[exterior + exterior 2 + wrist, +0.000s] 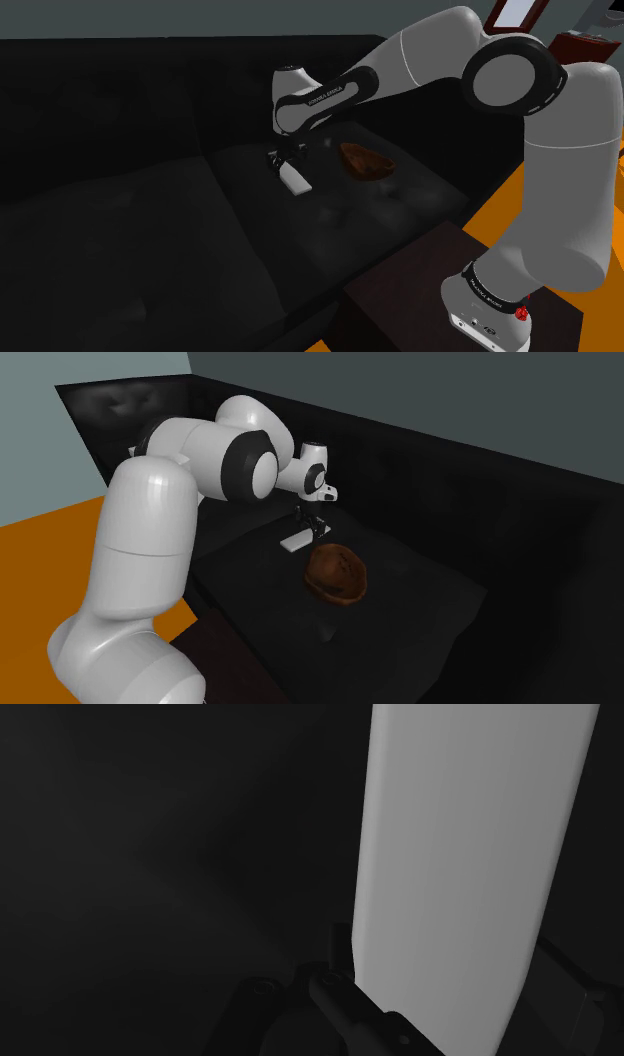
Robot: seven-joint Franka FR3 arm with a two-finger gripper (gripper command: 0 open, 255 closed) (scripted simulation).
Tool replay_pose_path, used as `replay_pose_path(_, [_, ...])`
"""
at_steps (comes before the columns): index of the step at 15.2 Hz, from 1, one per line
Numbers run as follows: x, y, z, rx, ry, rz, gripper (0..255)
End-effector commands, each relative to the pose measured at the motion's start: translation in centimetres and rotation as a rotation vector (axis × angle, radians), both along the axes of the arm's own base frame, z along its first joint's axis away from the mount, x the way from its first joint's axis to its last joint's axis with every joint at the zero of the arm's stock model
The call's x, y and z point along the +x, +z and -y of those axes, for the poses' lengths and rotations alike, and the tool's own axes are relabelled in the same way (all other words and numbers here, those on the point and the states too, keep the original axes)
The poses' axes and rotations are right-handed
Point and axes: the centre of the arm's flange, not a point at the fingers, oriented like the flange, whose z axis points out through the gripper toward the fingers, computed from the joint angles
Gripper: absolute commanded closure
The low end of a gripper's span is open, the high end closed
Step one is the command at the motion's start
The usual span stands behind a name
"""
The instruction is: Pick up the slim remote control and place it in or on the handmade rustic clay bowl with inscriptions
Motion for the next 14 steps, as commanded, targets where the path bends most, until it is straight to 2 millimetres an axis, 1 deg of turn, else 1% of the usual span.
replay_pose_path(1, [0.0,0.0,0.0,0.000,0.000,0.000,255])
replay_pose_path(8, [0.0,0.0,0.0,0.000,0.000,0.000,255])
replay_pose_path(14, [0.0,3.1,0.0,0.000,0.000,0.000,255])
